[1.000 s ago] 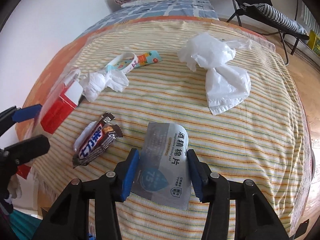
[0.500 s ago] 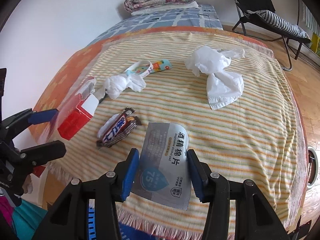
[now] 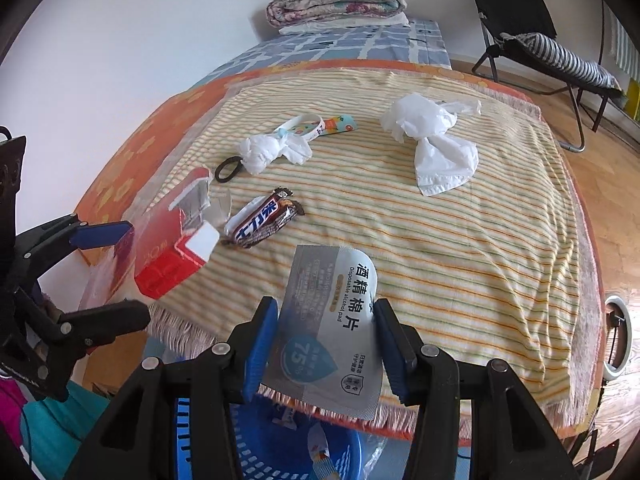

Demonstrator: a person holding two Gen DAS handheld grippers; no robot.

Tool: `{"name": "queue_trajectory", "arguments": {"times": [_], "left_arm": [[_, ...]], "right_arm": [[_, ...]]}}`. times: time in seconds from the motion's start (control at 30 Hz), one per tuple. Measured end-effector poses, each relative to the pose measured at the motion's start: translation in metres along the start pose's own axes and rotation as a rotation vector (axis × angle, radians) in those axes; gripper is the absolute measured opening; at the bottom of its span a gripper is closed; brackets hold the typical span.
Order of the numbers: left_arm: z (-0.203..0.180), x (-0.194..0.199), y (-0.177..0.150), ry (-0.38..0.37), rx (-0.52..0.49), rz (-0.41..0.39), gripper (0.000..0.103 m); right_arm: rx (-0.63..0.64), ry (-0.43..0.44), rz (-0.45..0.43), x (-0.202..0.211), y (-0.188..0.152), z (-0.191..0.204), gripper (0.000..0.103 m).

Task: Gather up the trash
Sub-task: 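Carry the red box and wipes packet over the blue basket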

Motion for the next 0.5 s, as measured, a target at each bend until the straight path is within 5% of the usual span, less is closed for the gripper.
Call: {"name": "queue_trajectory", "arguments": {"times": [0.5], "left_arm": [[-0.039,0.004,-0.049,-0.022,-0.020,0.030,0.094]], "right_arm": [[0.007,0.008,0.023,0.022,-0.057,-0.007,0.052]]}}
Point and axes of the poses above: each gripper's, at about its wrist camera, not at the fingertips, and x roughly against the way its jaws point, z to its left, y to its top, the point moved 9 cm from there along -x, roughly the way its jaws point, and after that the axes turned 13 degrees about -x, right-handed, at the moved point
